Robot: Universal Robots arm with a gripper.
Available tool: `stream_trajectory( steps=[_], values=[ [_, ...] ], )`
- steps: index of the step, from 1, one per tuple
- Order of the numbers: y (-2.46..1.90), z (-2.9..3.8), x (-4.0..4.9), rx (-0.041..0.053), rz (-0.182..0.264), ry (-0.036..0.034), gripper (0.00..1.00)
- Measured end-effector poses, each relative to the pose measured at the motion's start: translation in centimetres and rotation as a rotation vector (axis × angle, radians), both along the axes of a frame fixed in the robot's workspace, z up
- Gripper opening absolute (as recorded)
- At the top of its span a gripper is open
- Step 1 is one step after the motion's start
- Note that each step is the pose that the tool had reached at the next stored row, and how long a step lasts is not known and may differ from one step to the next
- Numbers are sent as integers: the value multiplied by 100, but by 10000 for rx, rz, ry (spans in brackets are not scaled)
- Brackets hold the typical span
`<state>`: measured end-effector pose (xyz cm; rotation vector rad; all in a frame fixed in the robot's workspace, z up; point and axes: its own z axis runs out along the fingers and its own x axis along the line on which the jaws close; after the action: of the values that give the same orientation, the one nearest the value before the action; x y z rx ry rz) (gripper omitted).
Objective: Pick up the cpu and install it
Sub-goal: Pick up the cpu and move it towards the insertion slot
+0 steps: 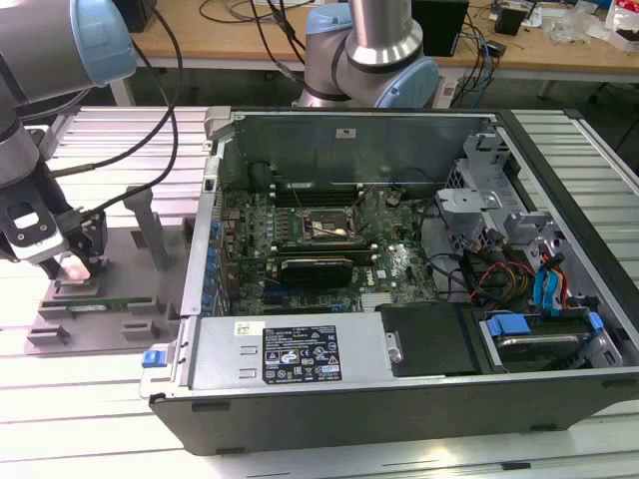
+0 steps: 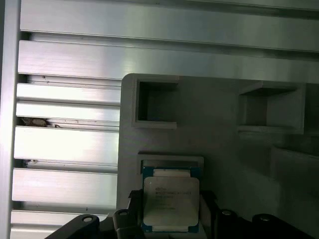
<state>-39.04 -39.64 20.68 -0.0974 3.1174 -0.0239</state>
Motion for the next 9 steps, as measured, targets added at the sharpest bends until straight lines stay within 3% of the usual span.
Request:
stream_trajectory(
  steps=[9],
  values=[
    [0,104,0,0,0,0,55]
  ],
)
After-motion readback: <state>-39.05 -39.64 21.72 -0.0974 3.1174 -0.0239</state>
